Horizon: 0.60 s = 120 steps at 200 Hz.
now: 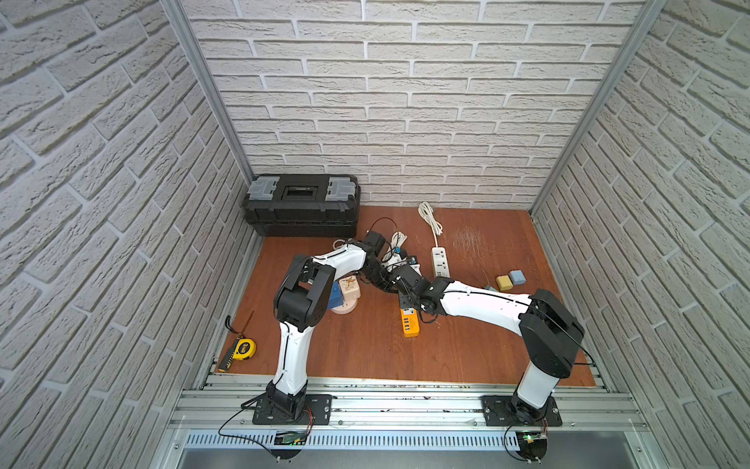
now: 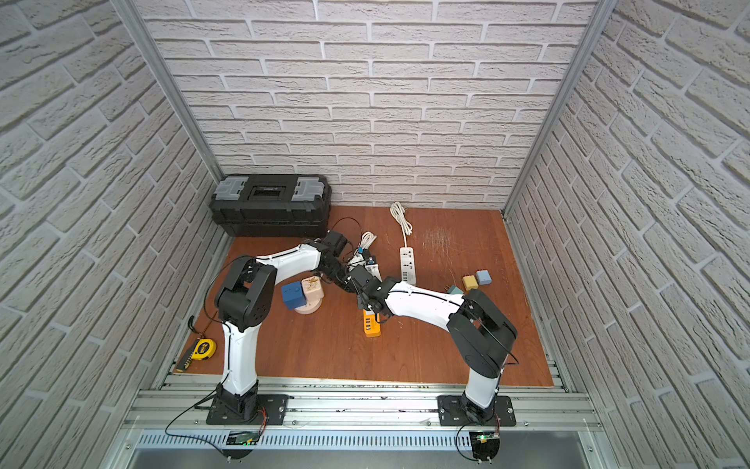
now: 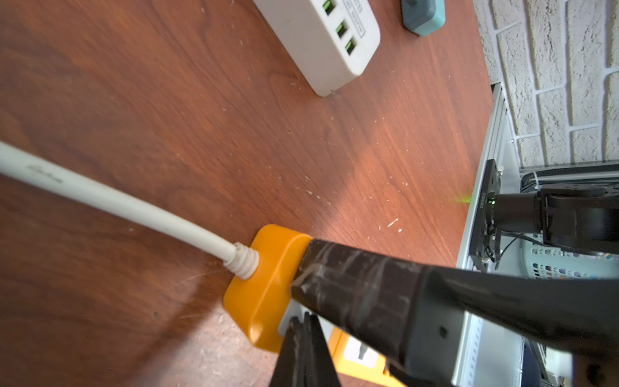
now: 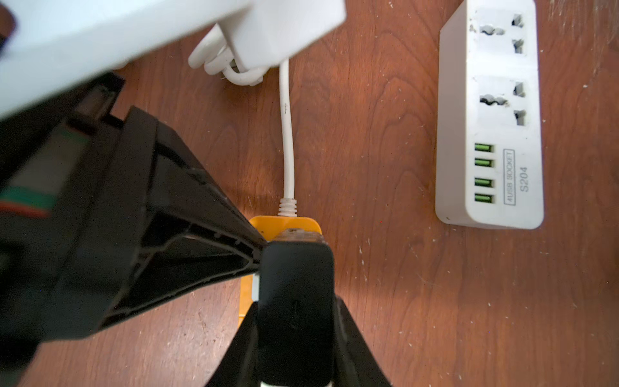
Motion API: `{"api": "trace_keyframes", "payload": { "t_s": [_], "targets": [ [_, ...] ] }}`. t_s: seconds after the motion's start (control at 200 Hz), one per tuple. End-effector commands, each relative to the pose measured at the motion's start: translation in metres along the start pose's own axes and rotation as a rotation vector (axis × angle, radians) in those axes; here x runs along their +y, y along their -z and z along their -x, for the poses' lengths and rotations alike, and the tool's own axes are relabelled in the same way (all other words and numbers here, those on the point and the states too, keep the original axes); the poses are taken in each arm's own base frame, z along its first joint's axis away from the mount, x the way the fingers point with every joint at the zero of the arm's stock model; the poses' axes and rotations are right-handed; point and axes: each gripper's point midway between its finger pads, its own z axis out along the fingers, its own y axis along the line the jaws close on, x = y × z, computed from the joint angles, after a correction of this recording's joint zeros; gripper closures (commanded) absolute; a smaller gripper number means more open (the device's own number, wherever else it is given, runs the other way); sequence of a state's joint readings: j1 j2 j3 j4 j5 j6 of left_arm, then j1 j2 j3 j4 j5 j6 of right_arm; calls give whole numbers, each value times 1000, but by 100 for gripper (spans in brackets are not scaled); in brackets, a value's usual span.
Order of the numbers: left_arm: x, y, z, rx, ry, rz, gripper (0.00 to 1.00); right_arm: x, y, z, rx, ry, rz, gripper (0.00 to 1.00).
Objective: Pull the plug off the socket
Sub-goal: Remove the plug from the socket.
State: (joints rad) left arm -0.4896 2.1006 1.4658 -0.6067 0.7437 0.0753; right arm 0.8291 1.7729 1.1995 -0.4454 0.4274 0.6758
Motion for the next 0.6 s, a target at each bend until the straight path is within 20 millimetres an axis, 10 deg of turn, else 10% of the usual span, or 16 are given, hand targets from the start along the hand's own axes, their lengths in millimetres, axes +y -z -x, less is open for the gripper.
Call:
{"api": "trace_keyframes", "payload": {
  "t_s": [0.0,0.595],
  "targets": [
    [45,-22,-55,172,114,134,100,5,14,23,-75,7,-11,98],
    [49,-27,-60,191,126,141,100,3,13,26,-48,-180,191,98]
  ]
}}
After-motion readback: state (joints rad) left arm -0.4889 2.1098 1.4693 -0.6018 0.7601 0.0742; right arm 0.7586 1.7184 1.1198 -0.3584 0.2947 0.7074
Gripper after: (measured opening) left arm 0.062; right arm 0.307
